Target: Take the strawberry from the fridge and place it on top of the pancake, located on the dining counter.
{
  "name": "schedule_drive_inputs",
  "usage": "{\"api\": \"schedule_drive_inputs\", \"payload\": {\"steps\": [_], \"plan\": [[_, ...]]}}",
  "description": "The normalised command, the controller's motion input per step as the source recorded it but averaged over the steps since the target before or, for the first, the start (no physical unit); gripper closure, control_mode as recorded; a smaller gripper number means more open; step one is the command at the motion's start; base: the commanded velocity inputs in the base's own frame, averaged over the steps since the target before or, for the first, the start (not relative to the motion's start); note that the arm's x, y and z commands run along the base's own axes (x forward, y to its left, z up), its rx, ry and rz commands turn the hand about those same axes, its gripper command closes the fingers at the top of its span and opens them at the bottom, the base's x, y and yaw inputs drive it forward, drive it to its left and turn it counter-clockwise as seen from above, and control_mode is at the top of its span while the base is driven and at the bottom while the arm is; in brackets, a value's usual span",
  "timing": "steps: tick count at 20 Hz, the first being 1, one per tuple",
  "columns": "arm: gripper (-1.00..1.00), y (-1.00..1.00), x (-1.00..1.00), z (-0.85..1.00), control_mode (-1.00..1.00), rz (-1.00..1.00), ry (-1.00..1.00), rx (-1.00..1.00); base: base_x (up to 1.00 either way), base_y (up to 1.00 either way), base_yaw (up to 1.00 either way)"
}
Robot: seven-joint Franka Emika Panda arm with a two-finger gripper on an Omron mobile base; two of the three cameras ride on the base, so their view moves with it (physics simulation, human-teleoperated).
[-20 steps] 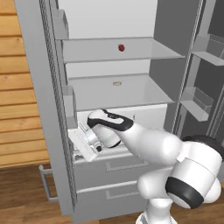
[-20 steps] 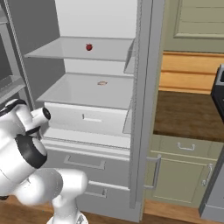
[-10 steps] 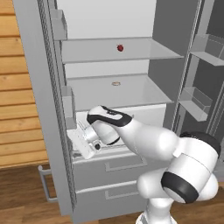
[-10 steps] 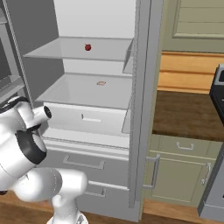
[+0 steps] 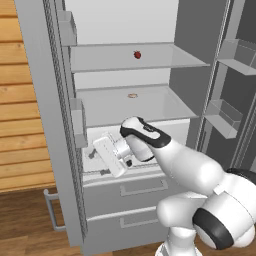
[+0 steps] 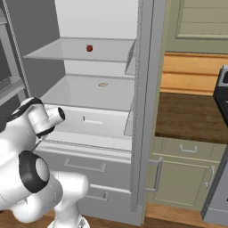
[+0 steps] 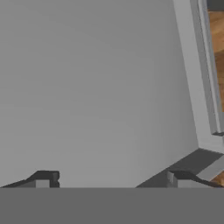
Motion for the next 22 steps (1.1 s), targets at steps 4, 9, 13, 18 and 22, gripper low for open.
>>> {"api": "schedule_drive_inputs", "payload": {"steps": [4,9,13,18,22], "plan": [[-1.00,-0.58,-0.26,0.20,-1.00,-0.07,-0.09,-0.15,0.00,0.00,0.00],[-1.00,-0.72,-0.29,0.11,-1.00,-0.10,-0.14,-0.33,0.00,0.00,0.00],[-1.00,-0.82,-0.34,0.01,-1.00,-0.10,-0.14,-0.43,0.00,0.00,0.00],[-1.00,-0.76,-0.33,0.03,-1.00,-0.09,-0.15,-0.46,0.00,0.00,0.00],[-1.00,-0.71,-0.16,0.15,-1.00,-0.08,-0.10,-0.44,0.00,0.00,0.00]]}}
